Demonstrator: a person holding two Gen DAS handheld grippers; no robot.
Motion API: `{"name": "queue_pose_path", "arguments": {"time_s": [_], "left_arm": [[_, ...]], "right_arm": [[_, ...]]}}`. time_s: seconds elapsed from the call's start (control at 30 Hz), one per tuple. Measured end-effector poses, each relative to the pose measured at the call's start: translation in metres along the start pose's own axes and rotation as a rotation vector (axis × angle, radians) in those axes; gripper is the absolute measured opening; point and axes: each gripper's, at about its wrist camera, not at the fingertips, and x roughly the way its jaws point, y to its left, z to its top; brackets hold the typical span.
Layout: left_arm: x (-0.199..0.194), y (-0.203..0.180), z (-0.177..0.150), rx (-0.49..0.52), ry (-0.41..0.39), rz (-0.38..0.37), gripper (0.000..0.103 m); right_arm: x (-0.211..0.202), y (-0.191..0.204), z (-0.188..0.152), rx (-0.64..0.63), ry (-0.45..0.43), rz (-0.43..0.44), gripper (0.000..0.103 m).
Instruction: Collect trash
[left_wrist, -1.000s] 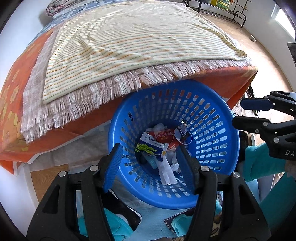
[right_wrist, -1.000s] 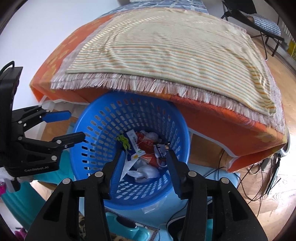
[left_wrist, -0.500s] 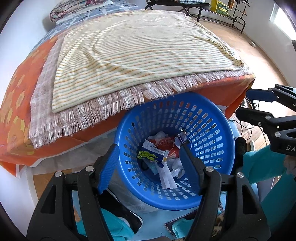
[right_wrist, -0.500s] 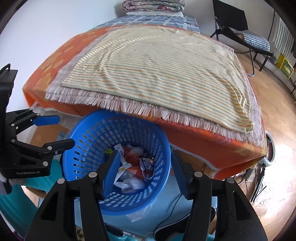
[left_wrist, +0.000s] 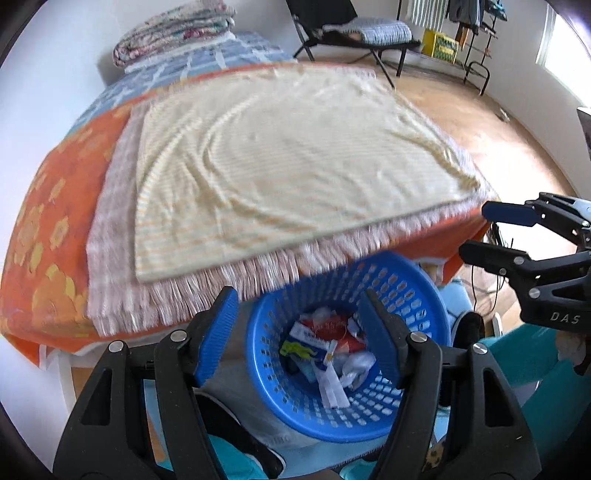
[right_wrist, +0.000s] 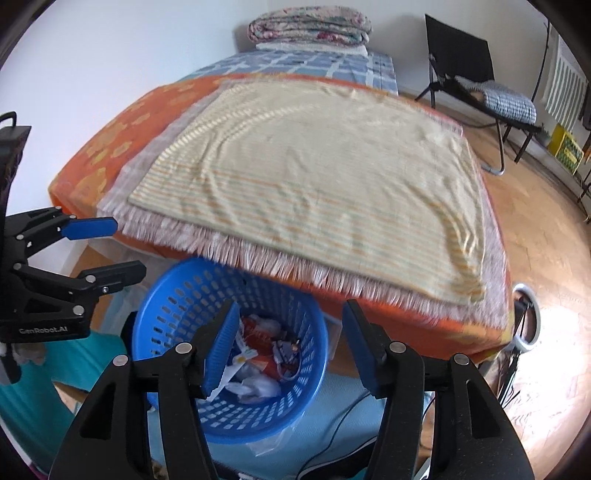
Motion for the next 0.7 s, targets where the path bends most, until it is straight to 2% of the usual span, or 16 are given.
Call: {"name": "queue_pose_path", "arguments": {"time_s": [0.1,0.4,0.63,0.7], "left_arm": [[-0.011,0.004,0.014,-0.011,-0.044,0.002,0.076],[-0.030,0.016,0.054,-0.045,-0.139,0.017,0.077],[-0.040,0.023,0.085,-0.064,-0.201,0.016,0.077],[-0.043,0.026,0.094,-0.075,-0.220,0.007,0.080]], "right_arm": [[-0.007,-0.002,0.012,-0.006,-0.030,-0.007,0.057],[-0.021,-0.024,0.045,0.042,-0.110,0.009,0.060],[-0.029,-0.041,0.073,0.083,-0.173,0.026,0.068],[-0.032,-0.046,0.081,0.089,-0.197,0.026,0.071]]}}
